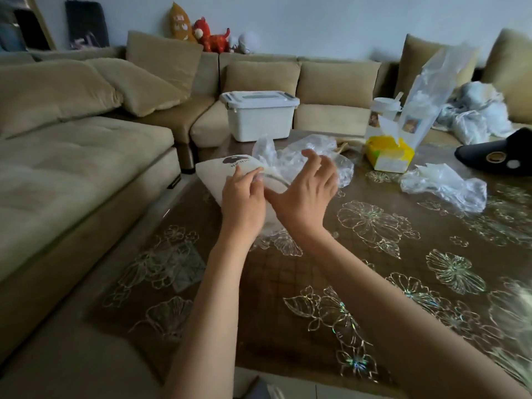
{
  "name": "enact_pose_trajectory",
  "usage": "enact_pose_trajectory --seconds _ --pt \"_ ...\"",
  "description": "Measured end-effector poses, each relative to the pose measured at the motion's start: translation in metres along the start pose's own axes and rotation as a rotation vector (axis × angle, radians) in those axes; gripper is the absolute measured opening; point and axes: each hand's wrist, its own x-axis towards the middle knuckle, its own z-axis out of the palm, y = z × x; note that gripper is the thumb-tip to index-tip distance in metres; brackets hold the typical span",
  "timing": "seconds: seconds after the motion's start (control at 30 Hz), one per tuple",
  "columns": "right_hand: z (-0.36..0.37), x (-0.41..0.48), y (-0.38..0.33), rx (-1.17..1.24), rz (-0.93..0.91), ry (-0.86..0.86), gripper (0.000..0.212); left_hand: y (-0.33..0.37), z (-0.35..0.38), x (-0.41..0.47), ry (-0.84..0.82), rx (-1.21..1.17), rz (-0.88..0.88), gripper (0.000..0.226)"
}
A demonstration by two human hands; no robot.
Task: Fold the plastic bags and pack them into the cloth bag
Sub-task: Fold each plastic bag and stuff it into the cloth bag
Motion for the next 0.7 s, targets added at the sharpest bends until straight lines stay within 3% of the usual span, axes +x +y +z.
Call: enact_pose_trajectory --seconds 0.07,0.2,0.3,0.43,0.6,0.7 --pt "0.003 0.008 -0.002 -0.026 -0.025 -0.117 0.090 0.003 -0.011 -0.002 -0.029 -0.091 -0.025 0.035" --pt "0.014 0.015 -0.010 0.014 0.085 -0.224 0.065 0.003 -0.026 -0.006 -0.107 -0.147 -0.089 0.035" --pt "0.024 0.013 -0.011 0.014 0.268 -0.332 0.045 -0.004 -0.025 -0.006 -0.154 0.048 -0.058 0.036" --pt "0.035 0.016 -0.005 0.264 0.448 -0.474 0.040 -0.028 -0.015 -0.007 -0.189 0.417 0.044 0.053" --pt "-0.002 0.021 0.018 0.486 0.316 -0.754 0.051 -0.050 -0.003 -0.013 -0.091 0.597 0.037 0.068" --pt "-0.042 0.024 0.056 0.352 0.195 -0.717 0.042 -0.038 0.015 -0.019 0.052 0.617 0.011 0.065"
